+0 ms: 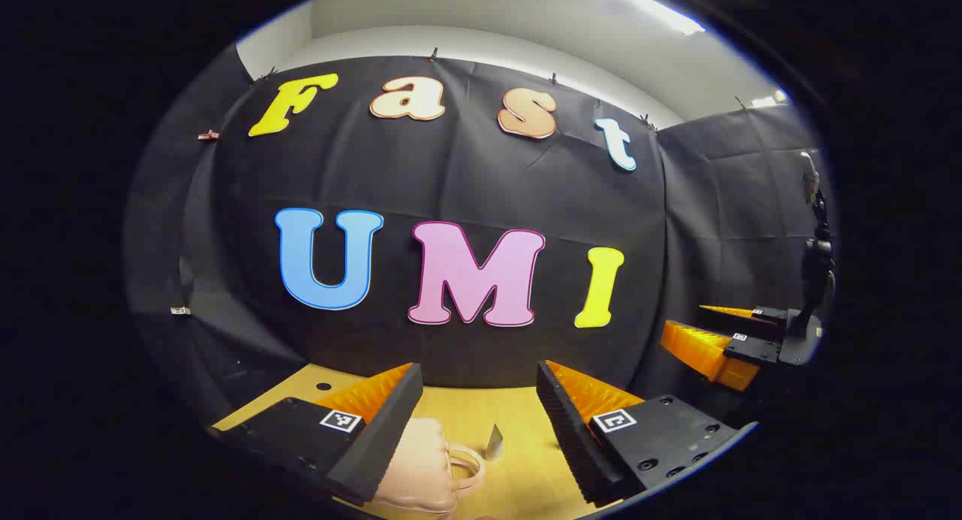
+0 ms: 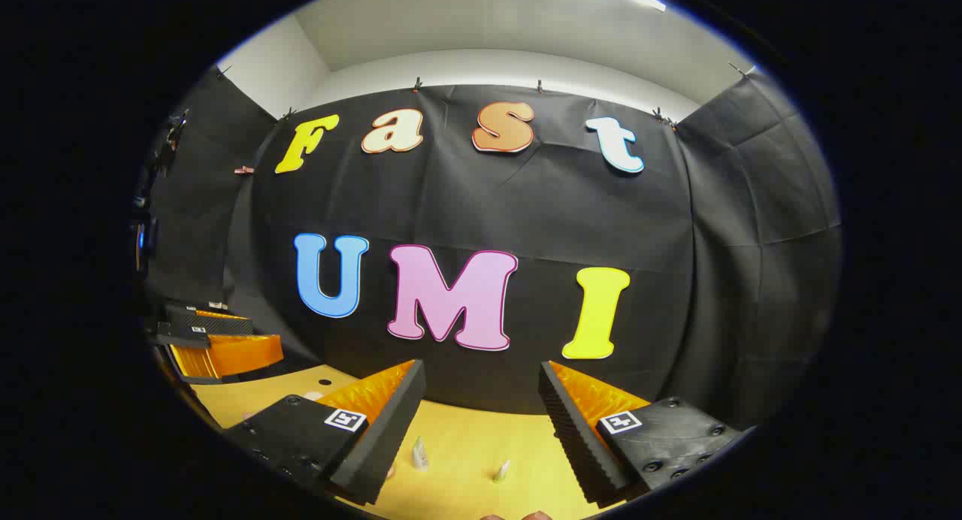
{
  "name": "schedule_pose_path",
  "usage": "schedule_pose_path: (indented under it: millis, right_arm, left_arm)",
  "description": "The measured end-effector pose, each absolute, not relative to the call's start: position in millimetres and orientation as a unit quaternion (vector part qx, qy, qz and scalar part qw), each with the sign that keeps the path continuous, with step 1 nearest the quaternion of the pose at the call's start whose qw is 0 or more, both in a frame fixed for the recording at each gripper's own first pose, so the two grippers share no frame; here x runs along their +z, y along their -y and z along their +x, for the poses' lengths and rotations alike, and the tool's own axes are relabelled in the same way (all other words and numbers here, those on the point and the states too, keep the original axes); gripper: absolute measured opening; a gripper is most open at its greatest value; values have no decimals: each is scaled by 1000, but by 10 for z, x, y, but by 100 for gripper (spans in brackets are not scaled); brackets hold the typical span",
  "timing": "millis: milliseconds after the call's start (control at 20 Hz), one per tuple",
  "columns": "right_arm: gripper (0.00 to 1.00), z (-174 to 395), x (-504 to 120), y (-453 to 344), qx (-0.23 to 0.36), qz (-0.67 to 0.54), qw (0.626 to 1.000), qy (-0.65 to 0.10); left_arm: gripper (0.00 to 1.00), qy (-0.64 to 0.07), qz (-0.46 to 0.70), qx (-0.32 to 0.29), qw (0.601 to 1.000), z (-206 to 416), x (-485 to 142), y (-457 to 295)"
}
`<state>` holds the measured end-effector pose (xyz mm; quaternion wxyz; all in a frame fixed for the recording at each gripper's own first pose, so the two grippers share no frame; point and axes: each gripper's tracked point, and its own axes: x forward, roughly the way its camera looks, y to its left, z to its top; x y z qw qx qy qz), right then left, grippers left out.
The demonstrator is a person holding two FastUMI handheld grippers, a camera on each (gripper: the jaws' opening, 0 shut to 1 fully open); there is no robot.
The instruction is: First open the suitcase, pack the skin care products into it, and then close the suitcase.
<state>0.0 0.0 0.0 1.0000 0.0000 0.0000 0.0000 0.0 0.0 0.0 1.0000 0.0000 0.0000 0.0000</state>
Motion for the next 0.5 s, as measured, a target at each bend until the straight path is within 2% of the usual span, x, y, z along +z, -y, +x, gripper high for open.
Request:
schedule_pose_path:
  millis: [250, 500]
  right_arm:
    - [98, 41, -128, 144, -6, 16, 1000, -13]
    - [94, 94, -133, 269, -13, 14, 1000, -10]
  left_arm:
    - [95, -10, -4, 2, 1000, 57, -90, 22]
    - [95, -18, -12, -2, 1000, 109, -156, 92]
